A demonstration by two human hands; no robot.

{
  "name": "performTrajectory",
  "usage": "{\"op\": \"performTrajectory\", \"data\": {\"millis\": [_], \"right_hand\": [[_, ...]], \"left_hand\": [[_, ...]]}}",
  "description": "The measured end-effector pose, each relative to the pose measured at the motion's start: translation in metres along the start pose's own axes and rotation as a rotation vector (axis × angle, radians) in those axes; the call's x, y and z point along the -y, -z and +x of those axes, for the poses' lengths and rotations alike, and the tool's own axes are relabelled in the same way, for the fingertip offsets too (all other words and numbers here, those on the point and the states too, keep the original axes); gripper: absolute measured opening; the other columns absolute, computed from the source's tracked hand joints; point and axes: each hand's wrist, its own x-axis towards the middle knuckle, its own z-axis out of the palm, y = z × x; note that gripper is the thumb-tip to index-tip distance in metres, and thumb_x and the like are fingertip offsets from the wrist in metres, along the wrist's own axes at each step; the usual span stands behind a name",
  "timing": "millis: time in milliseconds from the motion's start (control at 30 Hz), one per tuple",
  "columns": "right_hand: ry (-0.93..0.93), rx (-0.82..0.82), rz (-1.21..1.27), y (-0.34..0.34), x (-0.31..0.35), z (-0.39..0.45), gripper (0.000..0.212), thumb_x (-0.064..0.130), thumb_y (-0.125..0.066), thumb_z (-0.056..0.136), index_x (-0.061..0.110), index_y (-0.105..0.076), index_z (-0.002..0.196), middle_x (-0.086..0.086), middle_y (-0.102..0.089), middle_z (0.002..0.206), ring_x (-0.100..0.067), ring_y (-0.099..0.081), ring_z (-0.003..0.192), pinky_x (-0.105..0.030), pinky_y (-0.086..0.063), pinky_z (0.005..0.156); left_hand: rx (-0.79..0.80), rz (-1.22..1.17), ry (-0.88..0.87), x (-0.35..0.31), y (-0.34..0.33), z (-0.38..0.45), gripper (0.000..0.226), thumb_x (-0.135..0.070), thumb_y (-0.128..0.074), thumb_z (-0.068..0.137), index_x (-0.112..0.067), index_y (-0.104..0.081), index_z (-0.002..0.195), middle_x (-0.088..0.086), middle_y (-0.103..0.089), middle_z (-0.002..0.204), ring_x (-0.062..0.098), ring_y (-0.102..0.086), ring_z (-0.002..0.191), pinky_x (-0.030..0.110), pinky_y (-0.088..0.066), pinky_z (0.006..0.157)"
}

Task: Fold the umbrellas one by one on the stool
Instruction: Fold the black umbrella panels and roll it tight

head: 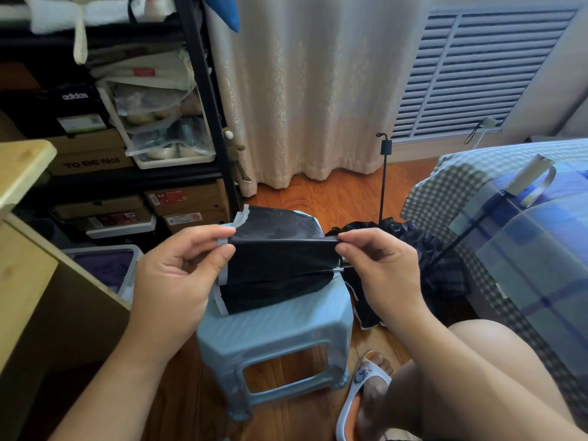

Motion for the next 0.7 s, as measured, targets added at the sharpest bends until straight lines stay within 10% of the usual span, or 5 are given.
{"op": "performTrajectory", "data": {"millis": [300, 533, 700], "right_hand": [[0.087, 0.104, -0.073, 0.001, -0.002, 0.004, 0.024, -0.005, -0.073, 0.088, 0.019, -0.072, 0.084, 0.007, -0.074, 0.104, -0.014, -0.069, 0.1, -0.029, -0.054, 0.086], [0.033, 0.092, -0.17, -0.02, -0.001, 0.054, 0.025, 0.004, -0.071, 0.094, 0.027, -0.065, 0.085, 0.006, -0.068, 0.08, -0.01, -0.065, 0.074, -0.026, -0.056, 0.07], [-0.141, 0.162, -0.304, -0.046, -0.041, 0.113, 0.019, 0.013, -0.073, 0.094, 0.03, -0.064, 0.092, 0.005, -0.069, 0.087, -0.013, -0.065, 0.08, -0.026, -0.053, 0.07]], "left_hand": [[-0.038, 0.045, -0.018, 0.0, -0.001, -0.001, 0.027, -0.016, -0.07, 0.086, -0.035, -0.07, 0.104, -0.027, -0.073, 0.102, -0.002, -0.07, 0.1, 0.009, -0.051, 0.086], [-0.292, 0.165, -0.148, 0.0, -0.018, 0.037, 0.022, -0.009, -0.061, 0.101, -0.015, -0.064, 0.123, -0.002, -0.067, 0.113, 0.01, -0.065, 0.105, 0.018, -0.05, 0.091], [0.129, 0.406, -0.278, 0.022, -0.036, 0.042, 0.02, -0.016, -0.06, 0.1, -0.018, -0.072, 0.116, -0.005, -0.069, 0.113, 0.01, -0.063, 0.11, 0.029, -0.05, 0.097]]}}
